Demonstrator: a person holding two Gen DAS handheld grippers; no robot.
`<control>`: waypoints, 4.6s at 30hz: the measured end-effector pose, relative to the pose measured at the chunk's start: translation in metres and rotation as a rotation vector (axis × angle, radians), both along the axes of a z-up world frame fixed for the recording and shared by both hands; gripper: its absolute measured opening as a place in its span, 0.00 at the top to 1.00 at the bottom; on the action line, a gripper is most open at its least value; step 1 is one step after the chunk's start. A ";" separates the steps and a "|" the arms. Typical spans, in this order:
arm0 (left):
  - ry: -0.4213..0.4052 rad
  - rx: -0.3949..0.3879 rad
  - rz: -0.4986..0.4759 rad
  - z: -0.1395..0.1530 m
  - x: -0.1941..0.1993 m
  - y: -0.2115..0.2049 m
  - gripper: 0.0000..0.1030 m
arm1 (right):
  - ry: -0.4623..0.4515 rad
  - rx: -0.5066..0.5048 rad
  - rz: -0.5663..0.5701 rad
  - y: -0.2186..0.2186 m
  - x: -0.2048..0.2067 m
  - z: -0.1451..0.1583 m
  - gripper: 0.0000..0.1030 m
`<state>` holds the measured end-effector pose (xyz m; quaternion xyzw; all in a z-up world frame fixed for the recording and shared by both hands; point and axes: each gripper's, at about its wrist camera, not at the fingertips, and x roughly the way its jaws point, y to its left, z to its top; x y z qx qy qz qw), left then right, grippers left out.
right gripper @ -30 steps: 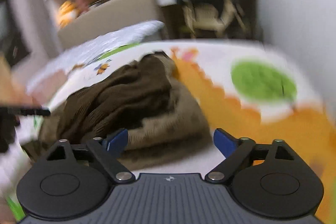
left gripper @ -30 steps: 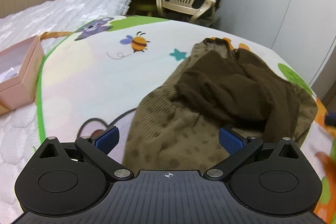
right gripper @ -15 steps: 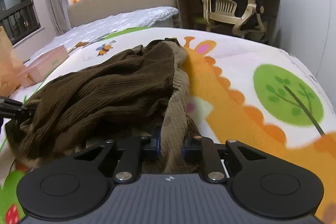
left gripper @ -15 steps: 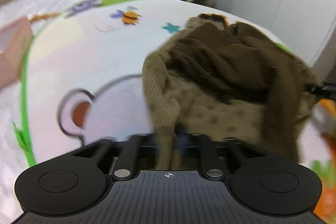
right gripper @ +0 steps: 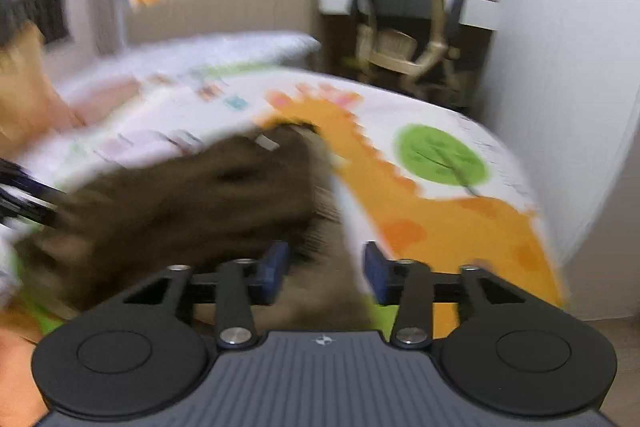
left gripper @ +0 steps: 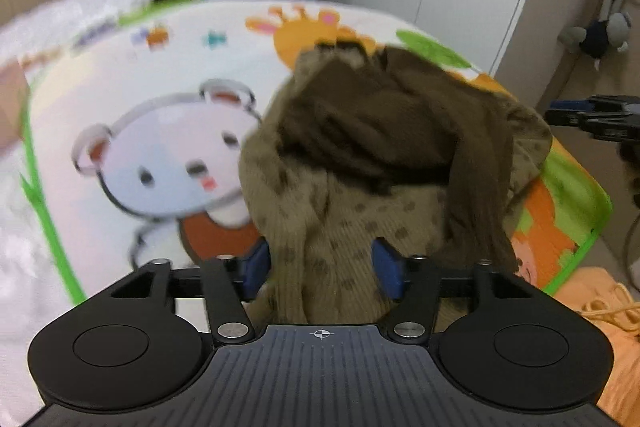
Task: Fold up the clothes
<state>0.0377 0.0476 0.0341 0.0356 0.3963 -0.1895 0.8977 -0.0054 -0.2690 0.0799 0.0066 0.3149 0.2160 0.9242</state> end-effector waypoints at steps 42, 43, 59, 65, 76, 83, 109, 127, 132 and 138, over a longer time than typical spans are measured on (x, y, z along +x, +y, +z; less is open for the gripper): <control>-0.273 -0.005 0.506 -0.008 0.239 0.100 0.94 | -0.155 -0.137 -0.365 -0.031 0.281 -0.004 0.96; -0.274 -0.026 0.532 -0.016 0.239 0.112 0.94 | -0.160 -0.134 -0.371 -0.031 0.288 -0.005 0.97; -0.122 -0.112 0.563 -0.035 0.199 0.138 0.22 | 0.032 -0.160 -0.377 -0.059 0.284 -0.030 0.84; 0.016 -0.274 0.374 -0.035 0.123 0.107 0.13 | 0.034 -0.028 -0.364 -0.078 0.239 -0.022 0.39; 0.060 -0.042 0.136 -0.038 0.046 0.032 0.11 | 0.075 0.013 -0.210 -0.090 0.121 -0.022 0.08; 0.044 0.051 0.156 -0.052 0.025 0.027 0.59 | 0.096 -0.035 -0.062 -0.062 0.028 -0.045 0.31; -0.014 -0.183 0.299 -0.003 0.097 0.048 0.13 | 0.041 -0.037 0.037 -0.011 0.072 -0.017 0.12; -0.074 -0.040 0.702 -0.045 0.294 0.084 0.91 | 0.116 0.084 0.080 0.073 0.158 -0.080 0.00; -0.311 -0.074 0.476 0.003 0.258 0.039 0.93 | 0.131 0.154 0.090 0.063 0.162 -0.080 0.00; -0.341 -0.167 0.068 0.016 0.231 -0.033 0.85 | 0.146 0.240 0.082 0.051 0.165 -0.080 0.00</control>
